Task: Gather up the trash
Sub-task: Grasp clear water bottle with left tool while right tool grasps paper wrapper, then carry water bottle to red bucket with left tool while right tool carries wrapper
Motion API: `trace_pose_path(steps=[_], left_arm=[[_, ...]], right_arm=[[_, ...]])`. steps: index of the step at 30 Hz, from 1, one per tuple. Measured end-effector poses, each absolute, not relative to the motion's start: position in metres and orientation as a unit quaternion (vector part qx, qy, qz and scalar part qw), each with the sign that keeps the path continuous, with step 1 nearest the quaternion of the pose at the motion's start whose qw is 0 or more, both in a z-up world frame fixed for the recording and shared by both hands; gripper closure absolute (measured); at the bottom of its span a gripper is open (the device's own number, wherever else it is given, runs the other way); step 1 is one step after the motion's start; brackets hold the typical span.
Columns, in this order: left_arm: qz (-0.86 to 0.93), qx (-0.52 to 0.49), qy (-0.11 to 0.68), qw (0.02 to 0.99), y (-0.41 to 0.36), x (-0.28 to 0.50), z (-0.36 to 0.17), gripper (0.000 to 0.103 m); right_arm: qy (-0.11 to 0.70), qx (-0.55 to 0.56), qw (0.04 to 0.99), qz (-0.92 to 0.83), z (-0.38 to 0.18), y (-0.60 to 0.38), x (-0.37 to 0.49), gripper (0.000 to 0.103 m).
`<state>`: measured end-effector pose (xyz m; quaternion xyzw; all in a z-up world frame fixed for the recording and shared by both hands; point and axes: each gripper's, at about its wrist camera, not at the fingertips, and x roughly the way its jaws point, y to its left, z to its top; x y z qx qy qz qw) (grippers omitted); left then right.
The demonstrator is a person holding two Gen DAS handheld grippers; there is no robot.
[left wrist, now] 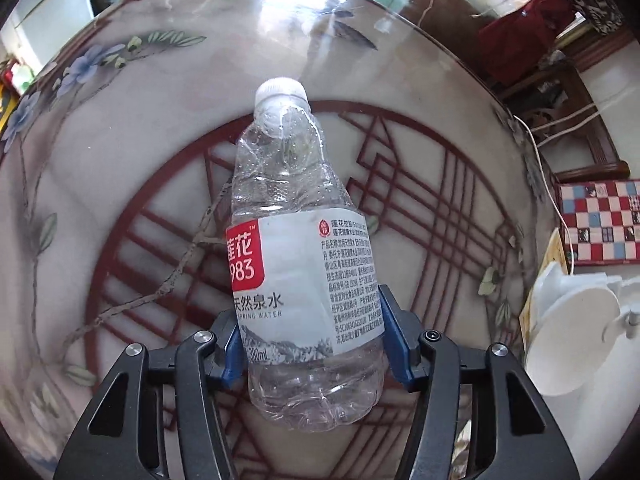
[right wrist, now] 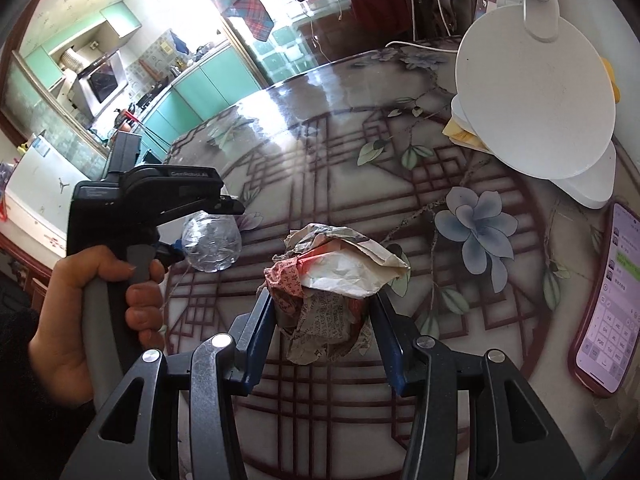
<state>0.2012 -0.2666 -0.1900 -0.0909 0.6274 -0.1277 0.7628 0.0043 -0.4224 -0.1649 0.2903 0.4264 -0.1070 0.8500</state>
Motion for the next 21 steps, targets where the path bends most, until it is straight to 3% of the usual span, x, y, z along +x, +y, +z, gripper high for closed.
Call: trace_pose_path(steps=[13, 21], left_arm=[[-0.213, 0.02, 0.534, 0.818, -0.198, 0.129, -0.117, 0.048], [-0.216, 0.028, 0.503, 0.836, -0.15, 0.086, -0.092, 0.047]], right_arm=[[0.416, 0.246, 0.869, -0.104, -0.126, -0.38, -0.001, 0.057], [0.413, 0.222, 0.879, -0.084, -0.106, -0.334, -0.015, 0.057]])
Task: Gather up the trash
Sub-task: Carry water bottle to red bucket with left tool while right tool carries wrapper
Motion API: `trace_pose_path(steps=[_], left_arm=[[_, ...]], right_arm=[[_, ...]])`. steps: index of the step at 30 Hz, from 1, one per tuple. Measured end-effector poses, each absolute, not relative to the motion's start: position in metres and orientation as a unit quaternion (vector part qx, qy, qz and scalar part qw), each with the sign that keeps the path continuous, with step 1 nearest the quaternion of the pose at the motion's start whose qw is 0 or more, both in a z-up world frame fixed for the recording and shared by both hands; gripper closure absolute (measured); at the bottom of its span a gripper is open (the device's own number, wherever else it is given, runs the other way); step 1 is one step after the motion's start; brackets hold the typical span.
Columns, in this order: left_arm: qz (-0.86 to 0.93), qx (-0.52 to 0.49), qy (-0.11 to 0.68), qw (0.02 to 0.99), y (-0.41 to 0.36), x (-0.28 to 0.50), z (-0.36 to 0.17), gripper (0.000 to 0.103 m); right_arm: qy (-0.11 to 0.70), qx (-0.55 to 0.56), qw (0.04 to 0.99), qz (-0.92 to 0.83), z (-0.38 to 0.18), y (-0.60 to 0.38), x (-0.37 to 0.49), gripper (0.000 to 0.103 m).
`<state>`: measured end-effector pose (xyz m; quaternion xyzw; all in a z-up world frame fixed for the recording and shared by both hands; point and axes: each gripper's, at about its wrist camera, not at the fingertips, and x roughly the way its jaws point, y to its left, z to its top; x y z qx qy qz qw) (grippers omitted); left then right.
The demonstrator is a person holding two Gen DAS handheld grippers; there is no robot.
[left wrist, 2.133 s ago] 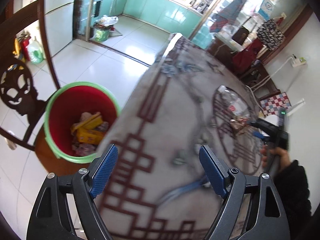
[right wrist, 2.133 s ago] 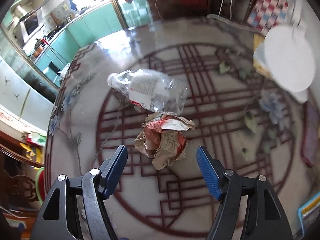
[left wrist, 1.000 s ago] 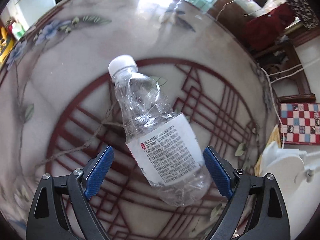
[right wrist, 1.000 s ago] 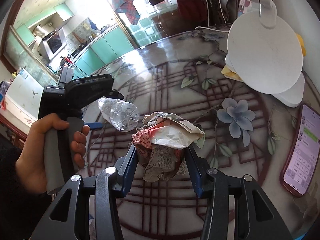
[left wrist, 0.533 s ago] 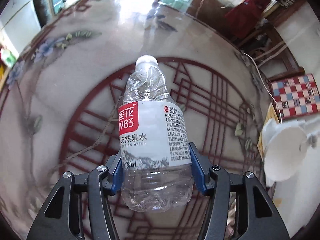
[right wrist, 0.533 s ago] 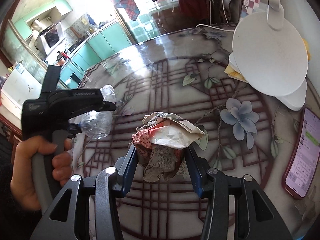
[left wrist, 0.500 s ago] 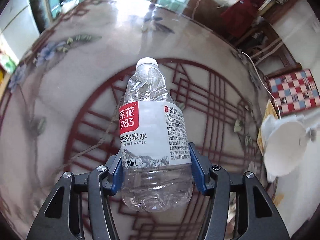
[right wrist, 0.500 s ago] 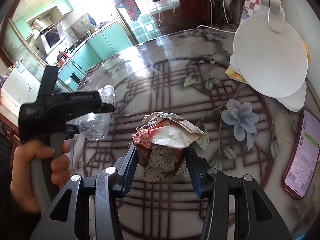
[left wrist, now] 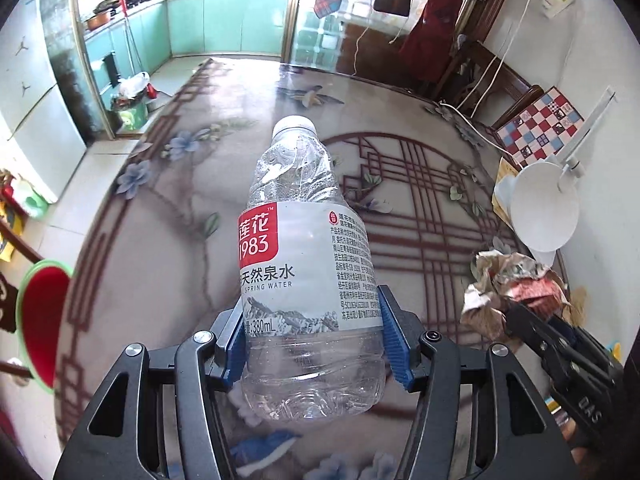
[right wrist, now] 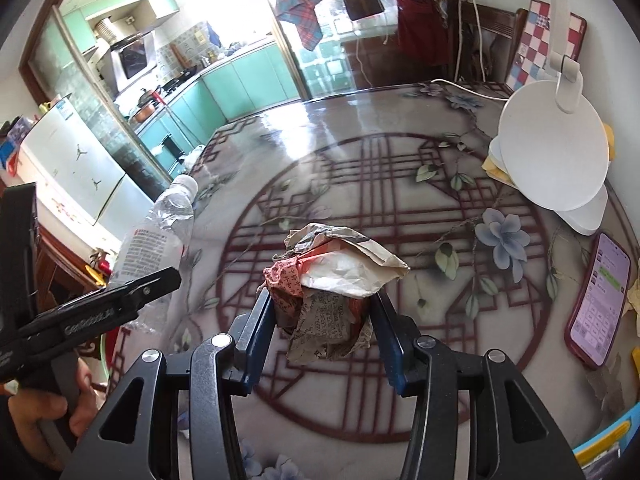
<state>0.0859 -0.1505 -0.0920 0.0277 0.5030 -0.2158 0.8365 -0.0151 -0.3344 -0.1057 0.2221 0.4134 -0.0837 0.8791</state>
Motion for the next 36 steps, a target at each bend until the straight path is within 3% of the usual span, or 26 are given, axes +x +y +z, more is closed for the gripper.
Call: trace_pose_path(steps=[36], left_arm=[[-0.107, -0.069, 0.515, 0.848, 0.061, 0.078, -0.11, 0.047]], right_arm=[[0.465, 0.102, 0.878, 0.052, -0.095, -0.101, 0.037, 0.056]])
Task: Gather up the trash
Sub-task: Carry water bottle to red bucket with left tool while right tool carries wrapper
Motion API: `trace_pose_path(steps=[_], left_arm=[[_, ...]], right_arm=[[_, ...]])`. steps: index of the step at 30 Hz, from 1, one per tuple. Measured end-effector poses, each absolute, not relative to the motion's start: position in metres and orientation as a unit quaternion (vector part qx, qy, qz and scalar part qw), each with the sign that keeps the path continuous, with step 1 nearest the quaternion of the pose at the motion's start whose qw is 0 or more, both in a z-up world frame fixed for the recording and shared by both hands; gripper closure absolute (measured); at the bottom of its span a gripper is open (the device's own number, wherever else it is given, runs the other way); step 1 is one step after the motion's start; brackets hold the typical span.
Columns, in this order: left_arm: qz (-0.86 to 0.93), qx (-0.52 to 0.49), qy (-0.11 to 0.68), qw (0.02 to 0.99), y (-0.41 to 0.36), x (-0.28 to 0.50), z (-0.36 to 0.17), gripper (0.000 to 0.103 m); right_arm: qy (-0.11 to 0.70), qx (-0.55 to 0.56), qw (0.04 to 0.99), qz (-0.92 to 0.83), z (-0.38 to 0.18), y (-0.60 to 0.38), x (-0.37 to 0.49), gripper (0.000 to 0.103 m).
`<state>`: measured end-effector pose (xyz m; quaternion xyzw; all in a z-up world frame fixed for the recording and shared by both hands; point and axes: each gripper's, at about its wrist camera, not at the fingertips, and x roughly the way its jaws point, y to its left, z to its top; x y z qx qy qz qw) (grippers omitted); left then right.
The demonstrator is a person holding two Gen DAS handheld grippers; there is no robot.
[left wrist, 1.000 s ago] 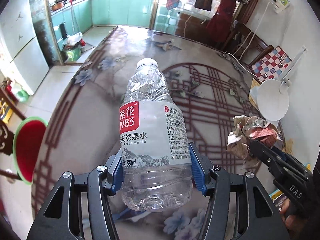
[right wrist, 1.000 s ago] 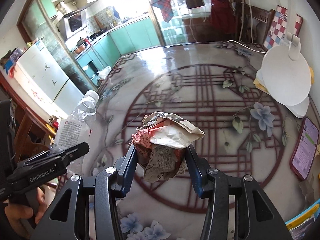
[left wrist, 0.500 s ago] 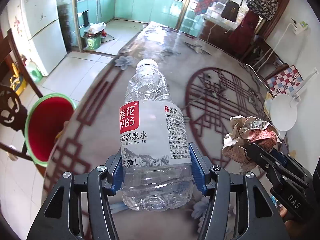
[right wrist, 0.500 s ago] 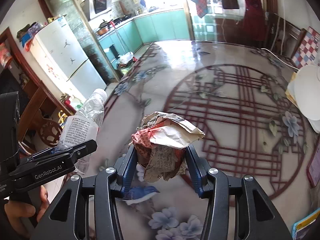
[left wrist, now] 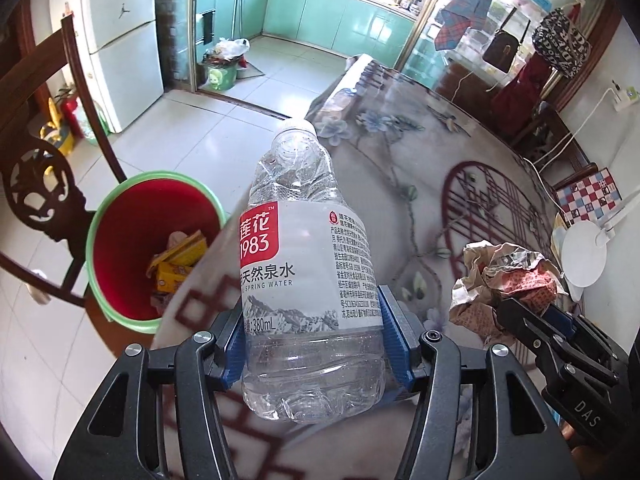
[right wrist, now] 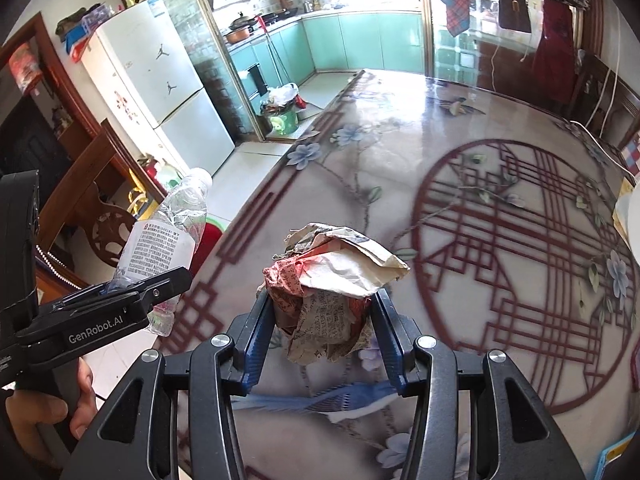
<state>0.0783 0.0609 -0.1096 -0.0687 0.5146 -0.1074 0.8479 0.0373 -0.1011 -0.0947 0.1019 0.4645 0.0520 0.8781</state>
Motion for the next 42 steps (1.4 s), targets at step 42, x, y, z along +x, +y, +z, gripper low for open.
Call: trace_pose_path(steps=[42], left_arm=[[-0.049, -0.167, 0.623, 0.763, 0.267, 0.149, -0.196, 0.047]], right_arm=[[0.529, 0.024, 0.836, 0.141, -0.143, 0.152, 0.149, 0.056]])
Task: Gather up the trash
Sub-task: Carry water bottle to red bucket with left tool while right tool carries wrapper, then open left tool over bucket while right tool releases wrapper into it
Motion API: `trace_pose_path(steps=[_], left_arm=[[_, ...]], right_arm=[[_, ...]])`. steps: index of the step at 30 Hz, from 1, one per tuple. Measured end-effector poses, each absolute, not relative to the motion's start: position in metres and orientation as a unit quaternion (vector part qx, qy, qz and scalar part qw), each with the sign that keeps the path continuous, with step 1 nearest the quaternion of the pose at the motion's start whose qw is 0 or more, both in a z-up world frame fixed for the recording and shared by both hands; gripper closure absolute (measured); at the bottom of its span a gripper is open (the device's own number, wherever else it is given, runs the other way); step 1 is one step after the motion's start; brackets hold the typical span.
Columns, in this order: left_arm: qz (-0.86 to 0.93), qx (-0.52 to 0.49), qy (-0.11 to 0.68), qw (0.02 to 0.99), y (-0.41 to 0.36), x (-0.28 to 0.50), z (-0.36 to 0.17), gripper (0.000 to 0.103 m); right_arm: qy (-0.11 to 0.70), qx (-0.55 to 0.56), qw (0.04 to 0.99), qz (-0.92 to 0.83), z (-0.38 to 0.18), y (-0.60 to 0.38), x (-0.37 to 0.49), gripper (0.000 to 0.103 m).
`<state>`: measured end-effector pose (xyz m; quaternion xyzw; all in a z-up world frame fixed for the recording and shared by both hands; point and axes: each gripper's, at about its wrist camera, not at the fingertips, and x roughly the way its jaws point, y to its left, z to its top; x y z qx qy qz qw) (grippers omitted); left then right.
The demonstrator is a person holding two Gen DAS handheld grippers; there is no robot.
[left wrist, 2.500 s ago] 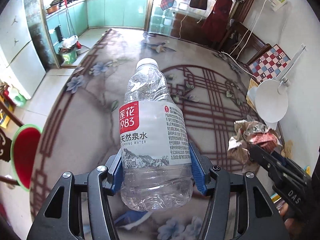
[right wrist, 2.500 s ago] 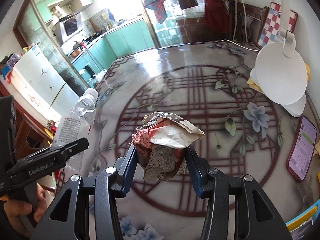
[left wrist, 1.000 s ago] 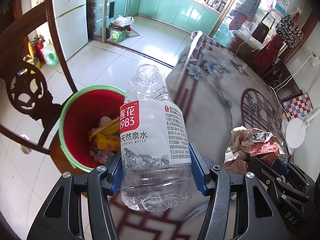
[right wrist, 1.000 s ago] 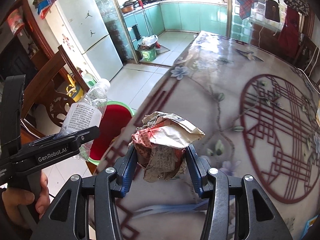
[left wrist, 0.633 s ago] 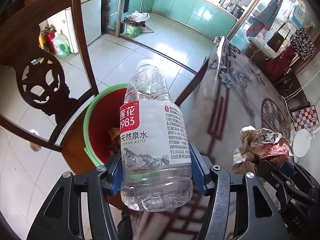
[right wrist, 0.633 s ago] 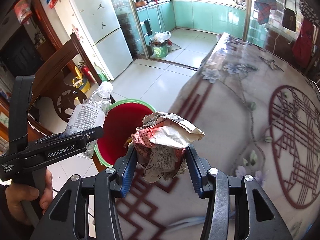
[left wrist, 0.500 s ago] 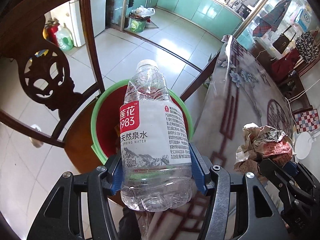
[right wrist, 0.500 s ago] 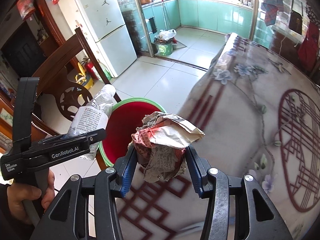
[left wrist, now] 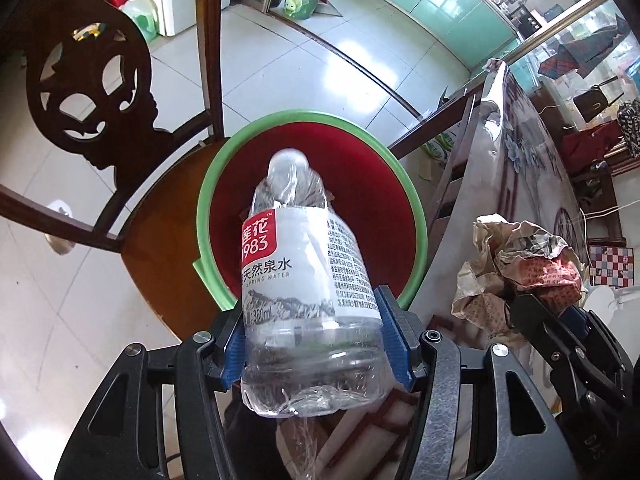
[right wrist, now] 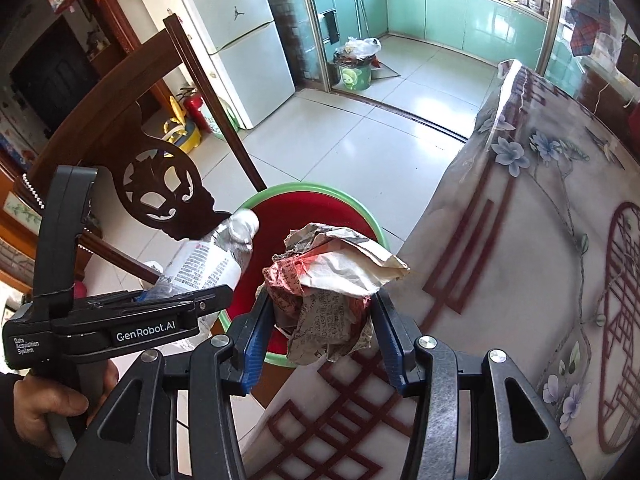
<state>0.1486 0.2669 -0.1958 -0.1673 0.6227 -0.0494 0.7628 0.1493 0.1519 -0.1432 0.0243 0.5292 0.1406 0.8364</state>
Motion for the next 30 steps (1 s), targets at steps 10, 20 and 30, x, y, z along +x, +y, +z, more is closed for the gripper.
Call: trace_pose_path(steps=[10, 20, 30], left_arm=[[-0.05, -0.159, 0.626, 0.762, 0.267, 0.161, -0.198, 0.047], [-0.045, -0.159, 0.627, 0.761, 0.271, 0.17, -0.199, 0.047], [-0.042, -0.164, 0.613, 0.771, 0.276, 0.172, -0.192, 0.021]], right_arm=[[0.546, 0.027, 0.827, 0.133, -0.162, 0.155, 0.171, 0.056], [0.557, 0.02, 0.82, 0.129, -0.169, 0.161, 0.182, 0.056], [0.561, 0.016, 0.818, 0.129, -0.173, 0.166, 0.185, 0.051]])
